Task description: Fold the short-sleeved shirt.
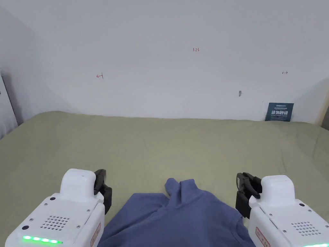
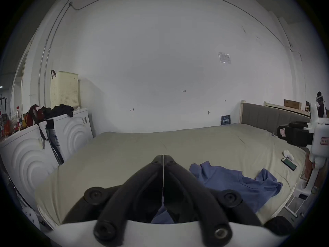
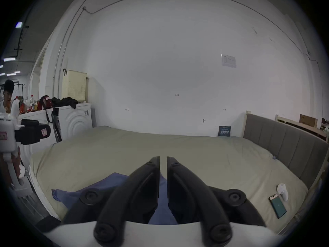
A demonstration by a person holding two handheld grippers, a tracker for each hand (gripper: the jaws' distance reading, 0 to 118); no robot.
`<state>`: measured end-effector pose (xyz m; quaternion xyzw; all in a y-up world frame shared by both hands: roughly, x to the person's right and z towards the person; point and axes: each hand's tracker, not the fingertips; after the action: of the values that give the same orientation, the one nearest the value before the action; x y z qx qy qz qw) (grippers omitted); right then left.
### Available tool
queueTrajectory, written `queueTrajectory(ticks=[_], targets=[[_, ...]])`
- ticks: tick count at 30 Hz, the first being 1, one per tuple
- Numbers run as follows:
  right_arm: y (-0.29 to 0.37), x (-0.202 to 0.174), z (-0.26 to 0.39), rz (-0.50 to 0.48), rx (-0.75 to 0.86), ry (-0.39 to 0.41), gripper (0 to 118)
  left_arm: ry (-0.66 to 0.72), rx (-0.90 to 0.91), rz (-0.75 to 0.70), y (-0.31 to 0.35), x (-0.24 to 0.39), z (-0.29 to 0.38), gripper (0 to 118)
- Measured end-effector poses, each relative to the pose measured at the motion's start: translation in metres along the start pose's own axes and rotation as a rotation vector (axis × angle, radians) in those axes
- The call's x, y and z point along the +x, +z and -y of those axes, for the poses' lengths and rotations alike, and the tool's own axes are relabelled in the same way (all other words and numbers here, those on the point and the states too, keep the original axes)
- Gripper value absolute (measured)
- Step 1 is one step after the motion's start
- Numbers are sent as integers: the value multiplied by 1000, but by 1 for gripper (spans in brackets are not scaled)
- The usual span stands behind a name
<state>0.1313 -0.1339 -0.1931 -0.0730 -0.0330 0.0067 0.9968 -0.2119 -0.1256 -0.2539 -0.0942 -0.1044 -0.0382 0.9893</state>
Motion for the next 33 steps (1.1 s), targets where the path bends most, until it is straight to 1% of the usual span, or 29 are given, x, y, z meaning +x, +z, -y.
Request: queueTrajectory(ticks=[1,2,4,7,10,12,14,15,16,17,18,20,21,23,24,25,26,27,28,30,31,33], targets=[[-3,-1,1,-16,-12,-15,11,12,-9,31,0,-7,1,0],[-4,-4,1,-18,-13,-16,11,18,-20,33,2,-13,4,0],[-5,-9,3,-18,-12,-3,11,2,-37,5,9,-25,12,0],[-9,-15,7,-39,-22,0,11,-5,-123,-58,18,-62,32,0],[-19,-22,16,-59,-52,-22,11,20,-226,-105,26,-103,59,0],[-24,-29,25,-84,-87,-52,11,71,-307,-130,32,-124,75,4],[-30,-38,33,-90,-105,-46,11,106,-393,-130,31,-142,97,14],[-34,-42,37,-95,-123,-39,11,112,-421,-139,29,-149,104,38],[-37,-46,41,-103,-138,-35,11,127,-446,-125,26,-154,114,86],[-42,-50,46,-111,-156,-30,11,148,-478,-118,21,-158,126,109],[-46,-53,49,-115,-173,-26,11,166,-511,-128,16,-160,138,114],[-52,-58,56,-124,-198,-15,11,208,-546,-85,5,-169,160,113],[-55,-61,58,-127,-210,-8,11,211,-583,-96,-1,-167,171,113],[-61,-63,62,-128,-229,5,11,204,-646,-56,-13,-168,194,113],[-65,-64,64,-129,-240,8,11,193,-670,-51,-18,-166,203,111],[-68,-63,67,-130,-252,12,11,188,-684,-49,-23,-164,211,104],[-72,-63,69,-127,-260,16,11,192,-694,-50,-28,-163,218,91],[-76,-62,71,-126,-271,19,11,191,-699,-62,-26,-156,217,70],[-79,-60,72,-125,-282,22,11,196,-709,-69,-26,-154,219,43],[-87,-55,74,-118,-304,19,11,199,-723,-84,-29,-151,225,39],[-92,-51,75,-115,-314,19,11,198,-714,-89,-26,-148,222,31],[-105,-40,79,-96,-330,23,11,182,-704,-92,-23,-144,217,5]])
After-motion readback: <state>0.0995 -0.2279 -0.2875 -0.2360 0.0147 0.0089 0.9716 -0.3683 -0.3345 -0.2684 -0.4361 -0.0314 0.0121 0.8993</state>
